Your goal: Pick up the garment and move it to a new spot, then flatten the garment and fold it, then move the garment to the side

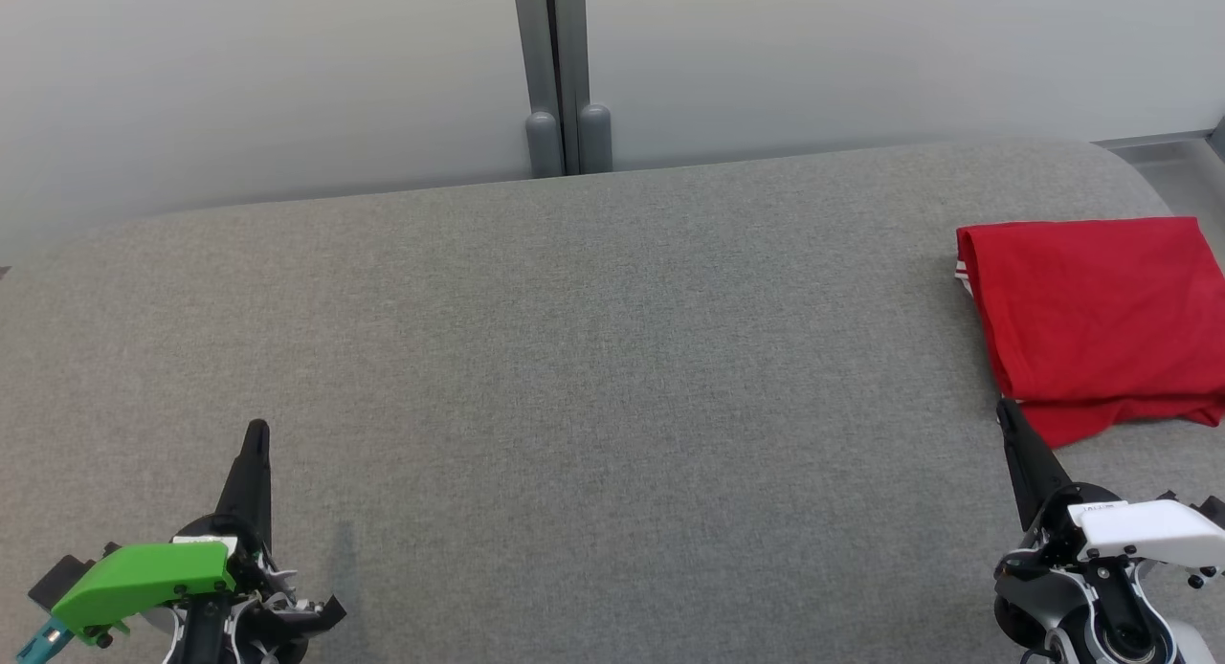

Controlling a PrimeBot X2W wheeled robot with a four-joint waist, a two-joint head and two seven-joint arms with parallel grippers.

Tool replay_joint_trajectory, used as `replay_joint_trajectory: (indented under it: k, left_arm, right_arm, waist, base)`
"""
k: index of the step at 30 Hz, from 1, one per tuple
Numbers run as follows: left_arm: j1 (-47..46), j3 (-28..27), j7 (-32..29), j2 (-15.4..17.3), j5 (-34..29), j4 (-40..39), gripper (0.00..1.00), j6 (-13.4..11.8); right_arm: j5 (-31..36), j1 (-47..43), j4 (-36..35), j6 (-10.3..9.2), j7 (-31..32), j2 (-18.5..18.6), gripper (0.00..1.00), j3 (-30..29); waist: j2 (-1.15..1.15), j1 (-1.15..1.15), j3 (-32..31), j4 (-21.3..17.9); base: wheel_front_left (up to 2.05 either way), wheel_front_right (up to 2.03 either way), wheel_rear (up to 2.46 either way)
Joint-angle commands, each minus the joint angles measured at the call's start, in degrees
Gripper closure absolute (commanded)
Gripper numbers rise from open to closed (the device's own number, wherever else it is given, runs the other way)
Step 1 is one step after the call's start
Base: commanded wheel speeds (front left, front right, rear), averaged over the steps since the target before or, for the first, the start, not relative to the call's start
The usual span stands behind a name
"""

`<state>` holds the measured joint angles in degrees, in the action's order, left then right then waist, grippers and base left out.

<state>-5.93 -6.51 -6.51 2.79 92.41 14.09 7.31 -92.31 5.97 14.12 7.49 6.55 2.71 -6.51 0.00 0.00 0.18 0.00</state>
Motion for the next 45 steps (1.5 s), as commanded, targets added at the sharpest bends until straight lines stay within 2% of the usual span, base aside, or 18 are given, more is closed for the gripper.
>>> replay_joint_trajectory:
  k: [1, 45]
  left_arm:
    - [-0.69, -0.17, -0.24, 0.26, -0.01, -0.07, 1.00, 0.37]
    - [-0.70, -0.20, -0.26, 0.22, -0.06, -0.07, 1.00, 0.37]
  right_arm:
    - [-0.20, 0.47, -0.26, 0.00, 0.16, 0.32, 1.00, -0.13]
    - [-0.21, 0.46, -0.26, 0.00, 0.16, 0.32, 1.00, -0.12]
  waist:
    - [0.00, 0.00, 0.00, 0.00]
    - [0.00, 0.00, 0.00, 0.00]
  base:
    - [0.00, 0.00, 0.00]
    - [0.00, 0.00, 0.00]
